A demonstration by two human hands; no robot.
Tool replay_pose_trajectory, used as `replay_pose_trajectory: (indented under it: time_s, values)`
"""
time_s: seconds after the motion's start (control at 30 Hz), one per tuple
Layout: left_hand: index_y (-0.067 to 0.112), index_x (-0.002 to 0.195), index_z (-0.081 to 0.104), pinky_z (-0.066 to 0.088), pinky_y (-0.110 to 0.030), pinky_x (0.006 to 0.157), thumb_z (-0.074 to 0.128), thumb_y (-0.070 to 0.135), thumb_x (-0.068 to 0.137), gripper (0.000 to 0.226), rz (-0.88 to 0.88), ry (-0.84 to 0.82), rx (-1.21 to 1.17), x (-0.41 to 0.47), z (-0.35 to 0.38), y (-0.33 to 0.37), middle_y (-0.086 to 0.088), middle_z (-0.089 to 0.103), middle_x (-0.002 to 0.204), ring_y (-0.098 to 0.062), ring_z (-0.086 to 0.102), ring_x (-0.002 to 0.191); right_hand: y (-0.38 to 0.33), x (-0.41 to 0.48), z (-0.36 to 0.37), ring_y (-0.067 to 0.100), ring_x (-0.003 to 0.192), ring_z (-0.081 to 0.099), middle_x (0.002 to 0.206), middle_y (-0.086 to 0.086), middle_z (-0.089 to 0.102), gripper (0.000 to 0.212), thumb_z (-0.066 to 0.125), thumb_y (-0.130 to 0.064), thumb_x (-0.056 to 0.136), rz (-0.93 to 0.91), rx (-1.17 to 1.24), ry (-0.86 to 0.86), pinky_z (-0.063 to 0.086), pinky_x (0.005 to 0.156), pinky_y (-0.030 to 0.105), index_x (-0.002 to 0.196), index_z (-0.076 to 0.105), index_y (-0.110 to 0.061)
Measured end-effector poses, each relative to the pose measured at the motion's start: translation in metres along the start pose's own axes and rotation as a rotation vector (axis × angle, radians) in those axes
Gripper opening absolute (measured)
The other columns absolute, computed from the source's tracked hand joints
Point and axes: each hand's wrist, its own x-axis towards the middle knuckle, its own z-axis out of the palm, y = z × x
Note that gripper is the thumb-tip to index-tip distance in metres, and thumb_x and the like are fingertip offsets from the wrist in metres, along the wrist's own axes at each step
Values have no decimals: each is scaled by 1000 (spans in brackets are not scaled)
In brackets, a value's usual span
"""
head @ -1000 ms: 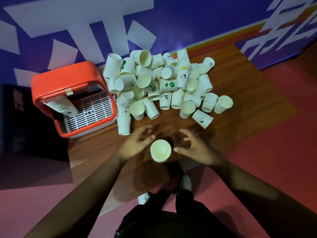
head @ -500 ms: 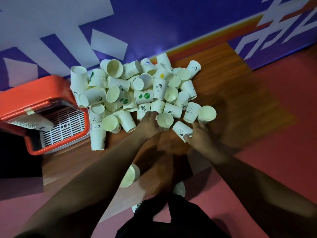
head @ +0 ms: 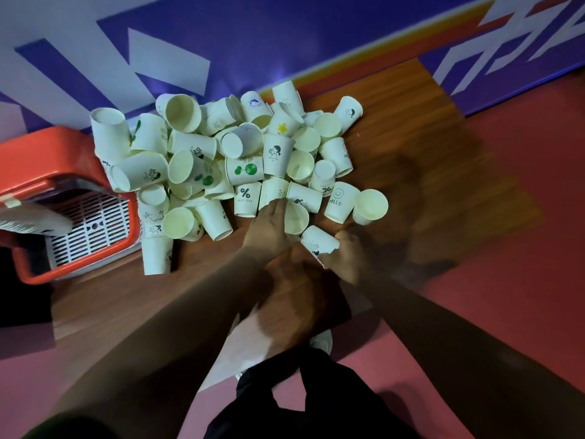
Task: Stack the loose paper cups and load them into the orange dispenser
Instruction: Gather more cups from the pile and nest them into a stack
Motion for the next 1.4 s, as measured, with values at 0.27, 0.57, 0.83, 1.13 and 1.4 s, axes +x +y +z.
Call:
replay_pose_trajectory:
  time_s: [0.27,0.57,0.83,1.13,1.4]
  values:
    - [20,152,37,49,-46,99,76,36,81,82,71,-88,50,-7,-16,4,-11,40,143,-33,46,129,-7,-15,-10,26,107,54,125,14,49,67,75,-34,73,7,87,8,40,80,27,129,49,-7]
    - [21,129,53,40,-29,98,83,40,76,64,-52,95,-293,-96,-142,-51,2,45,125,-11,47,113,-62,-55,-11,25,120,51,133,11,51,65,74,-31,79,-96,314,91,43,96,34,133,43,-13]
    - [28,133,53,54,-26,87,82,46,77,66,-44,60,-477,-209,-178,-97,10,57,124,-7,60,110,-130,-88,13,20,109,56,125,5,54,67,75,-36,78,-170,397,68,45,80,29,131,38,-18]
    - [21,139,50,40,-34,101,78,52,74,77,163,-2,-192,-226,-98,-112,3,52,125,-11,44,113,-157,-116,7,19,100,61,110,0,58,51,77,-30,80,-240,455,137,55,77,32,119,48,-18]
    - [45,150,31,30,-45,118,77,62,69,95,7,-172,-513,-228,-47,-130,5,43,150,-16,36,141,-165,-152,-10,10,104,58,119,-7,56,59,80,-37,76,-382,305,-20,52,87,27,129,54,-35]
